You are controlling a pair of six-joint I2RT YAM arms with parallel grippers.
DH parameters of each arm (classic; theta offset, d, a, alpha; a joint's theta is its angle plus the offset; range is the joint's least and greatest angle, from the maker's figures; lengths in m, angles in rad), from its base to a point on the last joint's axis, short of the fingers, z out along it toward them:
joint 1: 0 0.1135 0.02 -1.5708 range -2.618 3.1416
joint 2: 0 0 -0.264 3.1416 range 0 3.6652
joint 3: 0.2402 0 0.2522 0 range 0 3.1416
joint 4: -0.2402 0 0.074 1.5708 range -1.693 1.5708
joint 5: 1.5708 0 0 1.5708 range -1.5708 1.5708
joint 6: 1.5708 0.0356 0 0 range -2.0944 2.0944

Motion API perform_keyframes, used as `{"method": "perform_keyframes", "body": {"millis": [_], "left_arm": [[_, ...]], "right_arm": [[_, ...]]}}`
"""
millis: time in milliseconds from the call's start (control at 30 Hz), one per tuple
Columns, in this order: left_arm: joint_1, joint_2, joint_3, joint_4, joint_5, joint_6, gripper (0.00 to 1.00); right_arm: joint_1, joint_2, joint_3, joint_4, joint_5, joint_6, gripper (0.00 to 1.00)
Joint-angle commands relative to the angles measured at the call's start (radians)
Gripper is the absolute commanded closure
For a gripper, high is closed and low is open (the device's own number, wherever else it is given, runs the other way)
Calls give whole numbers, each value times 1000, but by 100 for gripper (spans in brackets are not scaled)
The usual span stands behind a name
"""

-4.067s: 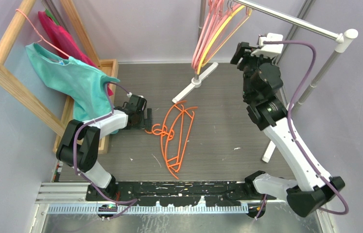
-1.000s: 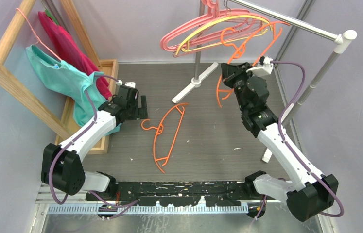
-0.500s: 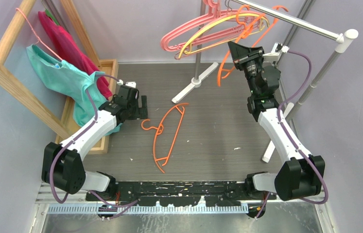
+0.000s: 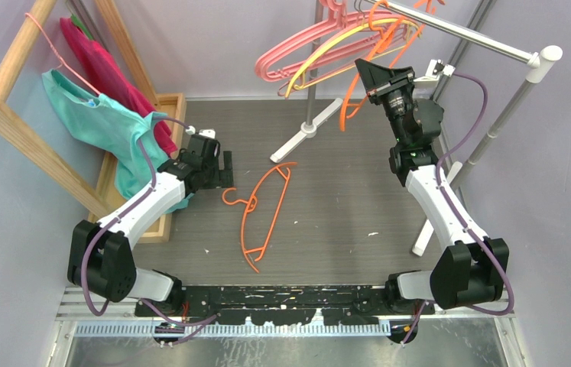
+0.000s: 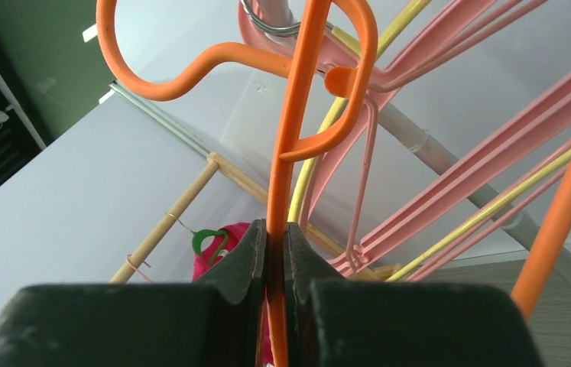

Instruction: Organize the hangers

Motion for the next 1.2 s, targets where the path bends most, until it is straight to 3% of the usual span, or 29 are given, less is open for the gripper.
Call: {"method": "perform_keyframes", "body": {"millis": [0, 700, 967, 1033, 1167], "left_arm": [[3, 13, 26, 39, 2, 13, 2], [3, -6, 12, 38, -1, 19, 2], [3, 1, 14, 35, 1, 20, 2], [2, 6, 15, 36, 3, 19, 2], [3, 21, 20, 41, 21, 13, 2]], "right_arm": [[-5, -74, 19, 66, -22, -39, 99], [-16, 56, 70, 5, 144, 1, 96], [-17, -32, -18, -44, 158, -52, 37], [-17, -90, -46, -103, 175, -101, 30], [-9, -209, -141, -184, 186, -175, 25]]}}
